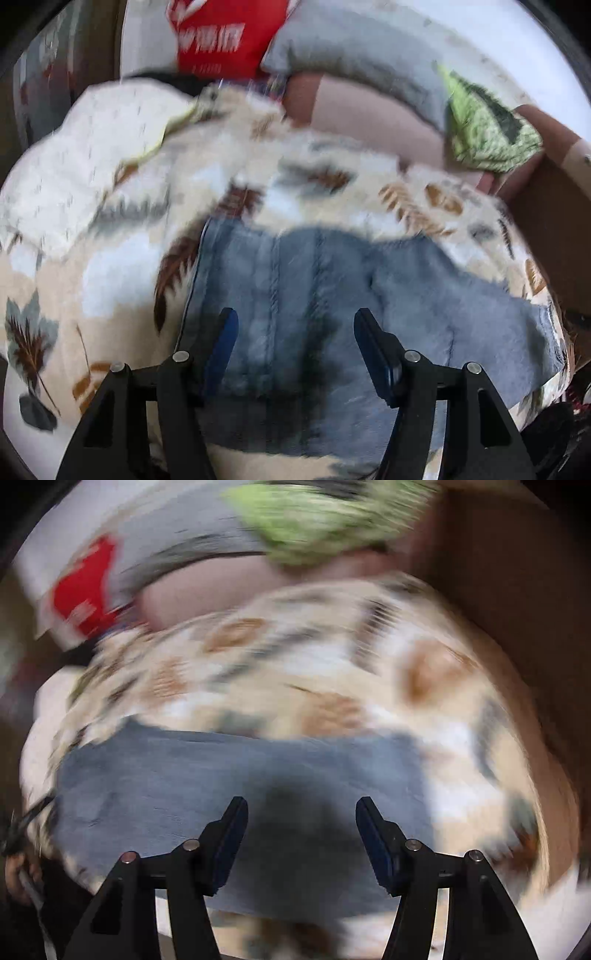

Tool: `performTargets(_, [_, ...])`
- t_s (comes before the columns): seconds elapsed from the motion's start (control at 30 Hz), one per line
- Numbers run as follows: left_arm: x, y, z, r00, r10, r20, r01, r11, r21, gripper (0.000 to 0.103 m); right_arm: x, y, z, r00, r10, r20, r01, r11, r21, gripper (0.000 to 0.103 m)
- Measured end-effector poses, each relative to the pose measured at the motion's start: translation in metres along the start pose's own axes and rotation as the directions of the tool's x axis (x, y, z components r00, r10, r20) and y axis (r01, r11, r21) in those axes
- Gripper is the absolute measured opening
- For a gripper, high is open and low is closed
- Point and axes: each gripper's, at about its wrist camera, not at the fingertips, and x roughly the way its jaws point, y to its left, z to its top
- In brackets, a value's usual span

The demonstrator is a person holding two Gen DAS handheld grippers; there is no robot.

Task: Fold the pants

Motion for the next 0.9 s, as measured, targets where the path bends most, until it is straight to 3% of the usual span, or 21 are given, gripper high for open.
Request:
performTargets(0.07, [0.002, -0.007, 0.0, 0.999, 0.021, 0.033, -0.023, 0.999, 0.04, 0.067, 0.02, 0.055, 0.023, 0.995, 0.098, -0.022, -0.1, 0.987, -0.125, 0.064])
performTargets(0.2, [0.035, 0.006, -0.012, 0.992, 0.106, -0.067, -0.103, 0.994, 0.046, 0.068, 0.077, 0.15, 0.05, 0.975, 0.199, -0.101, -0.22, 0.933, -0.286, 0.064])
performTargets(0.33, [0.038, 0.019, -0.01, 0.994, 0.067, -0.081, -0.069, 0.997, -0.021, 0.073, 0.131, 0.214, 0.065, 0.969, 0.197, -0.15, -0.241, 0.894, -0.377, 0.063])
performTargets(0.4, [0.041, 0.02, -0.011, 0.994, 0.063, -0.093, -0.065, 0.998, -0.023, 0.075, 0.156, 0.235, 0.072, 0.97, 0.178, -0.168, -0.233, 0.878, -0.417, 0.056])
performTargets(0.5, [0.043, 0.021, -0.01, 0.994, 0.059, -0.096, -0.061, 0.998, -0.021, 0.077, 0.196, 0.247, 0.075, 0.969, 0.102, -0.224, -0.197, 0.866, -0.46, 0.038])
performTargets(0.57, [0.044, 0.022, -0.01, 0.994, 0.053, -0.1, -0.056, 0.998, -0.025, 0.078, 0.206, 0.25, 0.074, 0.959, 0.11, -0.26, -0.223, 0.859, -0.46, 0.021])
performTargets(0.6, [0.045, 0.022, -0.009, 0.993, 0.051, -0.102, -0.054, 0.998, -0.027, 0.078, 0.204, 0.251, 0.073, 0.961, 0.105, -0.254, -0.219, 0.854, -0.473, 0.008])
performTargets(0.63, [0.045, 0.023, -0.009, 0.993, 0.048, -0.103, -0.052, 0.998, -0.03, 0.078, 0.201, 0.254, 0.073, 0.969, 0.088, -0.23, -0.195, 0.844, -0.5, 0.002])
performTargets(0.77, [0.048, 0.021, -0.008, 0.993, 0.053, -0.104, -0.057, 0.998, -0.036, 0.08, 0.19, 0.263, 0.083, 0.986, 0.058, -0.157, -0.136, 0.826, -0.548, 0.001])
performTargets(0.83, [0.049, 0.02, -0.007, 0.993, 0.058, -0.103, -0.061, 0.998, -0.031, 0.08, 0.205, 0.261, 0.087, 0.989, 0.026, -0.148, -0.102, 0.839, -0.535, 0.002])
performTargets(0.9, [0.05, 0.019, -0.008, 0.993, 0.065, -0.099, -0.068, 0.997, -0.025, 0.08, 0.226, 0.256, 0.084, 0.984, 0.043, -0.173, -0.124, 0.86, -0.494, 0.005])
